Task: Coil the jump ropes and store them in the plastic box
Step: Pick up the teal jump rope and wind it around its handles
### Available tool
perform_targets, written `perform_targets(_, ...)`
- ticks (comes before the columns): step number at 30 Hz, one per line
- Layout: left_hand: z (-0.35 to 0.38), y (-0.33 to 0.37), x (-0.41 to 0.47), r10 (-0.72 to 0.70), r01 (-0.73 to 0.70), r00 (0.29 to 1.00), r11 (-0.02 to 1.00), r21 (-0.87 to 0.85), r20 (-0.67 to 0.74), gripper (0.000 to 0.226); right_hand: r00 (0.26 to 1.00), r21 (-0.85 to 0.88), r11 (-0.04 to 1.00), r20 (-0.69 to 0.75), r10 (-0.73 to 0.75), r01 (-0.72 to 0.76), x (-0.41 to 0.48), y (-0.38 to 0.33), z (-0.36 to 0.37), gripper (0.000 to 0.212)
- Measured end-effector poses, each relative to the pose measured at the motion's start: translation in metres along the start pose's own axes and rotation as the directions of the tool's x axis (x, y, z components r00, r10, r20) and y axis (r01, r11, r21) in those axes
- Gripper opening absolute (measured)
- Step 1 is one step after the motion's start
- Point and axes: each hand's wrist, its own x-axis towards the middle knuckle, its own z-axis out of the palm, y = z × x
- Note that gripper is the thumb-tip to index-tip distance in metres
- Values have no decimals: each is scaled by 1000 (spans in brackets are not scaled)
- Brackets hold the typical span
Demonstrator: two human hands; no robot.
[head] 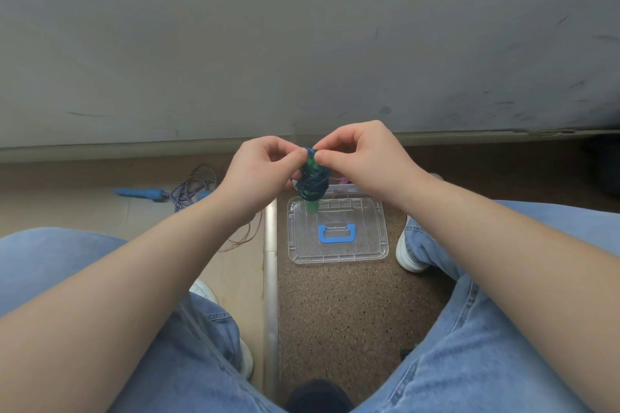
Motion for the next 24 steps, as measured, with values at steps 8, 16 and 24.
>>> perform_targets(8, 3, -8, -2, 62, -60, 998, 993, -98, 18, 11, 988, -2, 990, 70, 138, -138, 5, -13, -12, 3)
perform_targets(16, 9, -7, -2, 67, -67, 996, 998, -10, 59, 11, 946, 80, 953, 169, 277, -293, 5, -9, -11, 22)
perform_targets(24, 10, -7, -8, 218, -222, 975, 958, 182, 44, 20, 950, 9, 957, 124, 285, -288, 2, -10, -6, 10)
